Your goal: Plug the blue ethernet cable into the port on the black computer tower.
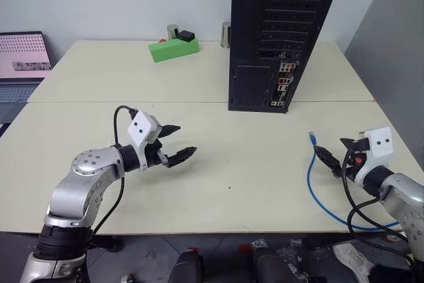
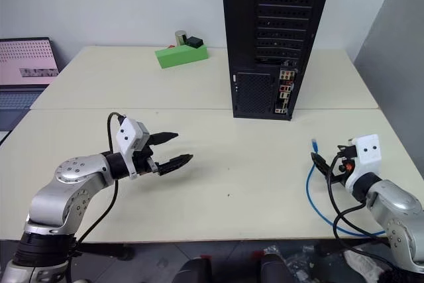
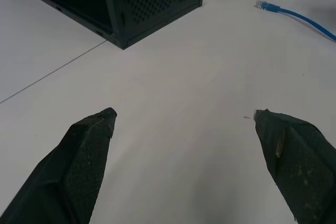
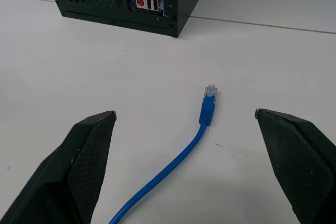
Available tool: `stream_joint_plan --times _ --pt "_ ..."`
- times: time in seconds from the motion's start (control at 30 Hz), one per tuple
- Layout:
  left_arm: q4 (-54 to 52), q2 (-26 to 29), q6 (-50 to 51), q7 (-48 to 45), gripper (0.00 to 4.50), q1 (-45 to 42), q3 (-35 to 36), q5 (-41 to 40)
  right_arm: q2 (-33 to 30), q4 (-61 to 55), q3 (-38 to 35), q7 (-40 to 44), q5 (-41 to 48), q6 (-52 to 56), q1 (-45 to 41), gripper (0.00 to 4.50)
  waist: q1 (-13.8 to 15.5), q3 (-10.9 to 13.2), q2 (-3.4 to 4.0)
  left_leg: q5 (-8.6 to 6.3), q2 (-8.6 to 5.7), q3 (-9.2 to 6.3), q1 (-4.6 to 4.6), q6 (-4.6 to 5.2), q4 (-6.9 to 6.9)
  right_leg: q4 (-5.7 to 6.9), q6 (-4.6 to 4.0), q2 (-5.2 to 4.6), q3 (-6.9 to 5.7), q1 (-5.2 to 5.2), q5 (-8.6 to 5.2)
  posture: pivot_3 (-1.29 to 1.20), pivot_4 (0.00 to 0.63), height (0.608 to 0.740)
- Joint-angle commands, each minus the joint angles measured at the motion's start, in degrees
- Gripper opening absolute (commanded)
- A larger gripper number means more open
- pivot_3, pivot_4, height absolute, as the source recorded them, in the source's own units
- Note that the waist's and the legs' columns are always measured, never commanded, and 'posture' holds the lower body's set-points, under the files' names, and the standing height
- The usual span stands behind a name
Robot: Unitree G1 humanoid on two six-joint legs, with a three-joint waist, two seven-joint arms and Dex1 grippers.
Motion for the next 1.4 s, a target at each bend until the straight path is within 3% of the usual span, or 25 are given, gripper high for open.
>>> stream_joint_plan --times 0.03,0.5,0.83,1.07,1.4 --pt "-1.44 0.76 -0.90 -0.26 4.47 -0.49 0.51 0.07 -0.42 -1.43 -0.05 0.43 -1.12 -0.82 -0.72 4.50 0.00 0.00 0.00 0.00 0.00 0.00 0.00 0.00 0.00 0.00 0.00 0.00 0.00 0.00 0.00 0.00 0.150 0.740" --pt "-1.86 0.98 -0.43 -3.67 4.47 -4.62 -6.31 2.37 2.48 -1.43 1.53 -1.96 -6.63 -2.03 1.05 4.50 0.32 0.00 0.00 0.00 -0.01 0.01 -0.01 0.00 0.00 -0.01 0.02 0.00 0.02 0.00 -0.01 0.00 0.150 0.740" --pt "4.18 -2.77 -5.08 -9.24 4.47 -12.91 -15.18 5.90 6.63 -0.92 5.06 -6.65 -14.05 -6.48 0.53 4.50 0.44 0.00 -0.01 0.00 -0.02 0.00 -0.01 0.00 0.00 -0.01 0.03 0.01 -0.01 -0.01 -0.01 0.00 0.150 0.740" --pt "10.07 -7.22 -8.73 -13.09 4.47 -18.52 -17.84 6.83 12.23 -2.28 4.11 -10.03 -11.45 0.20 -1.44 4.50 0.63 0.01 -0.02 0.00 -0.03 0.01 -0.04 0.00 0.01 0.00 0.00 0.02 0.01 -0.04 0.00 0.00 0.150 0.740" --pt "13.08 -11.04 -11.93 -16.06 4.47 -20.51 -20.59 8.83 15.96 3.22 6.64 -15.87 -17.59 0.22 -6.55 4.50 0.62 0.01 -0.01 0.00 -0.03 0.00 -0.04 0.00 0.00 0.00 -0.04 0.02 0.01 -0.06 0.03 0.00 0.150 0.740"
